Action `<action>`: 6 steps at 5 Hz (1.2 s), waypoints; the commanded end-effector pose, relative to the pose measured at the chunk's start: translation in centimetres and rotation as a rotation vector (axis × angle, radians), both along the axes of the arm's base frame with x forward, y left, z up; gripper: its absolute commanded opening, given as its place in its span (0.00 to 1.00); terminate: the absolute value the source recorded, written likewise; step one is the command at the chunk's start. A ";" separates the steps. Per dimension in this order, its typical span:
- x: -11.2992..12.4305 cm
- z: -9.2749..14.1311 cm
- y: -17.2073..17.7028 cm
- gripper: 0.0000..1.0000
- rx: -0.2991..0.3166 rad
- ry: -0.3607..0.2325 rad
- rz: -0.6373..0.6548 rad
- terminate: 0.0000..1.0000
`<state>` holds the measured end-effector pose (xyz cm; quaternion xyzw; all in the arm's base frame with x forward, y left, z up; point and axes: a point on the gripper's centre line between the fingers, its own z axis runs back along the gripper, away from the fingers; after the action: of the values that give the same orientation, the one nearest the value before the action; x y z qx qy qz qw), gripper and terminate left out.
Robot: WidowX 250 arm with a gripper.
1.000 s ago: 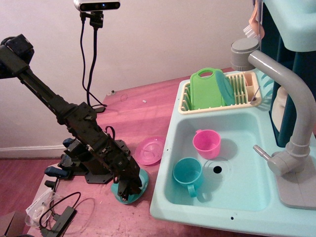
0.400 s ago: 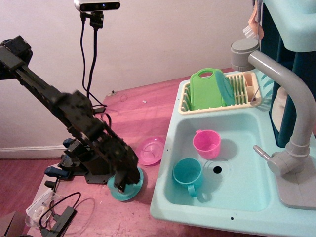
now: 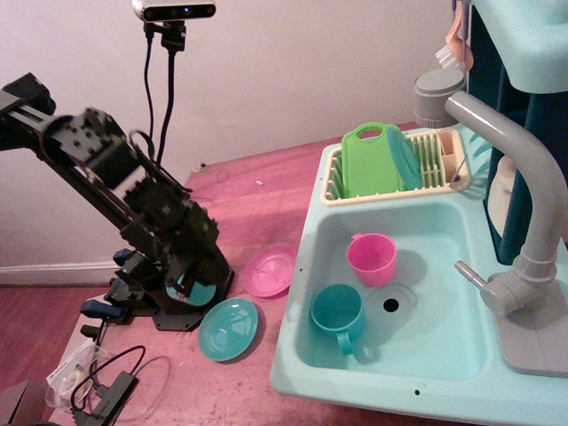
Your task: Put cup from anywhere into sink
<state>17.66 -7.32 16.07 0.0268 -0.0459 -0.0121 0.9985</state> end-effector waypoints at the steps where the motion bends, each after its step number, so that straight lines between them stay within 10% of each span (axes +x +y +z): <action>1: 5.8 3.1 1.0 0.00 0.033 -0.154 0.006 0.00; 3: 14.5 1.4 -0.4 0.00 0.024 -0.122 0.001 0.00; 5: 15.5 -1.2 -1.4 0.00 0.001 -0.117 0.015 0.00; 6: 14.2 -1.4 -1.1 1.00 0.006 -0.066 0.029 0.00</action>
<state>31.19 -8.49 13.16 0.0325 -0.0563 -0.0022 0.9979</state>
